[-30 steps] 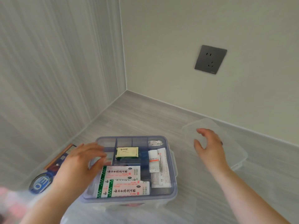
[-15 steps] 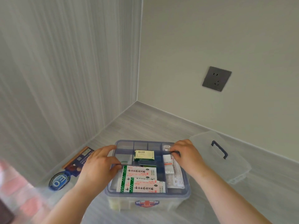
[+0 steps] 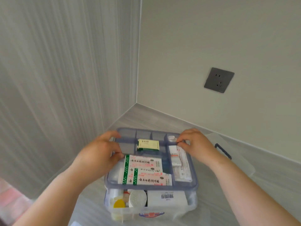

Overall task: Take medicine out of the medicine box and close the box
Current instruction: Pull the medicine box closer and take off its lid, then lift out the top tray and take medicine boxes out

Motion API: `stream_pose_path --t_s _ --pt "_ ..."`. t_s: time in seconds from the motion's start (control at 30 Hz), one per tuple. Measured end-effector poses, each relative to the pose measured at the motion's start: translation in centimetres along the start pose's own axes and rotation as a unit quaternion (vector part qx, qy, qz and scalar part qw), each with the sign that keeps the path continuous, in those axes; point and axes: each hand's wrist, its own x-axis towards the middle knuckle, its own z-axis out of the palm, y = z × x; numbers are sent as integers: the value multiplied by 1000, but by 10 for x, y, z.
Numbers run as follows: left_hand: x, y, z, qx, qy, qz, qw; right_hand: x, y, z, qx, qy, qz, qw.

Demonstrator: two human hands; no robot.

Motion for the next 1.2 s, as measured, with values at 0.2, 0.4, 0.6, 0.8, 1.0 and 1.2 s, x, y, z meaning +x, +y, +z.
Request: stream_pose_path --t_s 0.2,0.4,0.6,0.8,1.0,1.2 --pt "55 -3 -10 -22 75 43 996 53 7 -21 -36 25 -10 999" --pt "133 -15 9 31 40 85 995 100 37 -9 -88 39 19 995" --pt "168 -42 77 36 -12 63 997 138 75 33 -147 -20 56 987" --pt "163 -66 135 32 -81 51 995 142 99 79 -193 -122 72 971" --pt "160 -70 155 26 -66 56 996 140 112 98 -214 -118 76 967" --pt "156 -70 155 10 -50 45 998 136 113 105 -194 -89 86 973"
